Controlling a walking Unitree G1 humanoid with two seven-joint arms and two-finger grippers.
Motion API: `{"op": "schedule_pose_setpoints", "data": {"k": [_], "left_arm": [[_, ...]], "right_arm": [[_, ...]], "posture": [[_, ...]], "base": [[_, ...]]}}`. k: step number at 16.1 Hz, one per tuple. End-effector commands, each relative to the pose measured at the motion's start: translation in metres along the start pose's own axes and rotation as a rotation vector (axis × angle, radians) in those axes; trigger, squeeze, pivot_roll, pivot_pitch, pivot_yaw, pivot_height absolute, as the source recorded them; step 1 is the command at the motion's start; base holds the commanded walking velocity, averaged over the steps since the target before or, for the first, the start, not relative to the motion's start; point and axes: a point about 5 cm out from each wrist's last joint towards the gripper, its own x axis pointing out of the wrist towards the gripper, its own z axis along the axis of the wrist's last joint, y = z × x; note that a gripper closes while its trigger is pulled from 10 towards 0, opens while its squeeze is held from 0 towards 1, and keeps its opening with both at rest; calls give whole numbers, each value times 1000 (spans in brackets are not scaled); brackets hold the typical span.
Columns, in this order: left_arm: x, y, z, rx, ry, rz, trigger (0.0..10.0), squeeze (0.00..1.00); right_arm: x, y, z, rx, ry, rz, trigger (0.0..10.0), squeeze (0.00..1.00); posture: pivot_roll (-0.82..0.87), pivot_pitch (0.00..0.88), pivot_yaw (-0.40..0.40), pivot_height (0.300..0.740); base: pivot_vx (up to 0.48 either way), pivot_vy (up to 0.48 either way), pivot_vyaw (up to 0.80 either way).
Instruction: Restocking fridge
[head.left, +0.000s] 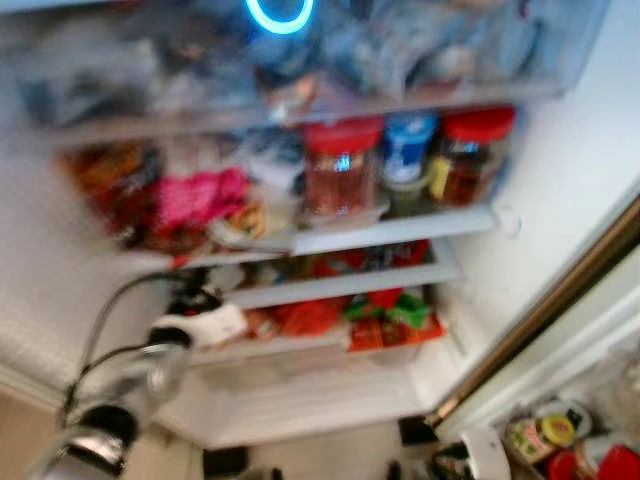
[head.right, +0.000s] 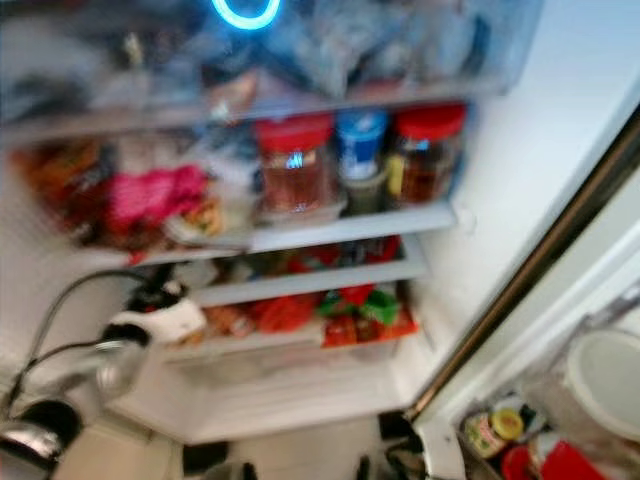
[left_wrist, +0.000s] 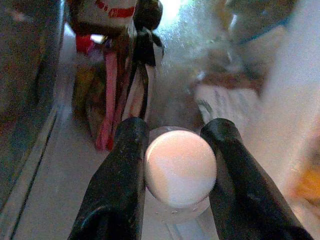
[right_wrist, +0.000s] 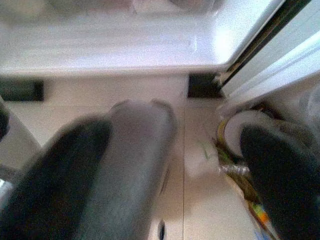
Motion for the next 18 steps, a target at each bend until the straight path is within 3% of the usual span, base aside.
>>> {"op": "schedule_pose_setpoints", "data": {"k": [1,4,8,11,12,13,18], "left_arm": [[-5,-22,8,-18,-25,-103,10000,0],[-12,-35,11,4,-84,-212,10000,0],[-12,-32,3,51,-67,-225,10000,0],[-15,-39,3,82,-70,-273,10000,24],[-15,-40,2,81,-66,-277,10000,478],[-16,-41,0,68,-45,-278,10000,1000],[-9,-29,-2,3,-6,-203,10000,1000]], "right_arm": [[-15,-12,-41,18,165,-58,10000,0],[-15,-11,-41,16,167,-53,10000,0],[-14,-10,-40,19,165,-47,10000,0],[-14,-9,-39,19,162,-45,10000,0],[-14,-9,-39,21,162,-45,10000,0],[-14,-9,-40,22,162,-45,10000,0],[-14,-10,-40,20,164,-44,10000,0]], "posture": [[-121,143,15,636],[-122,153,15,636],[-121,159,17,636],[-132,166,21,636],[-132,164,20,636],[-134,164,21,636],[-128,159,20,636]], "base": [[349,0,0],[0,0,0],[0,0,0],[0,0,0],[0,0,0],[0,0,0],[0,0,0]]}}
